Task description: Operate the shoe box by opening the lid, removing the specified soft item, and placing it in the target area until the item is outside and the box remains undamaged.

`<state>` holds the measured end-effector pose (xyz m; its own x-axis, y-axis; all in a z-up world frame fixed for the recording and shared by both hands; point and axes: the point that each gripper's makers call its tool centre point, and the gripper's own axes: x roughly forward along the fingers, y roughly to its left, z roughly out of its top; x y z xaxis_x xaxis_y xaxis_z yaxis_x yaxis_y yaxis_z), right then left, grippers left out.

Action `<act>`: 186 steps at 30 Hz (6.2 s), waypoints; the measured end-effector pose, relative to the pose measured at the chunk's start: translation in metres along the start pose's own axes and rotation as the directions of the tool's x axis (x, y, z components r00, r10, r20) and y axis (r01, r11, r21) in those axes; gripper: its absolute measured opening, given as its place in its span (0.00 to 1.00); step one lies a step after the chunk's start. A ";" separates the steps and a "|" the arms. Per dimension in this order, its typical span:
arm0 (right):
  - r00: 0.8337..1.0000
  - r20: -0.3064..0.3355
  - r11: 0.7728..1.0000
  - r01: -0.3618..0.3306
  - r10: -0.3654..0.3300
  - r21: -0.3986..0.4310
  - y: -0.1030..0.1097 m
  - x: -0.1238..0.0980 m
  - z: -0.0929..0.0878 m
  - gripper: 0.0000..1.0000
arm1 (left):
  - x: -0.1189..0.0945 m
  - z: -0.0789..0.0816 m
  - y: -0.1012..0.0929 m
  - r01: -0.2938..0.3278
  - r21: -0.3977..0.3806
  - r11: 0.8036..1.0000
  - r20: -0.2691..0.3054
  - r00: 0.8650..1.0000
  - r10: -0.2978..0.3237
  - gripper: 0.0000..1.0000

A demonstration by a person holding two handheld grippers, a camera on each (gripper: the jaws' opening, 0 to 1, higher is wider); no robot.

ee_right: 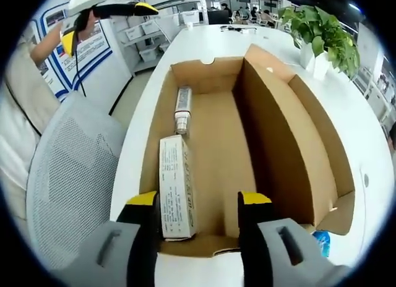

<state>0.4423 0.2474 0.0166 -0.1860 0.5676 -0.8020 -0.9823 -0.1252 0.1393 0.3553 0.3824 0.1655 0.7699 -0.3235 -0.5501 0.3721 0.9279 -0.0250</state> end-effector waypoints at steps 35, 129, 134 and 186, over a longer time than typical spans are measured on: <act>0.986 0.154 0.997 0.074 -0.071 -0.017 0.013 -0.043 0.032 0.15 | -0.005 0.010 -0.016 0.020 0.004 1.000 0.047 0.999 -0.020 1.00; 0.932 -0.008 0.932 0.363 -0.363 0.022 -0.146 -0.237 -0.140 0.15 | 0.027 0.008 -0.028 0.024 -0.003 1.000 -0.003 1.000 -0.024 1.00; 0.932 -0.029 0.932 0.362 -0.361 0.018 -0.157 -0.235 -0.152 0.15 | 0.030 0.006 -0.026 0.024 -0.003 1.000 -0.017 1.000 -0.024 1.00; 0.901 -0.333 0.957 0.226 -0.277 -0.184 -0.200 -0.216 -0.268 0.15 | 0.050 -0.005 -0.020 0.020 -0.022 1.000 -0.090 0.996 -0.022 1.00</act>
<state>0.6851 -0.0681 0.0069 0.1117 0.2752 -0.9549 -0.9777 -0.1414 -0.1551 0.3841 0.3484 0.1341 0.7120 -0.3259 -0.6220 0.3760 0.9250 -0.0543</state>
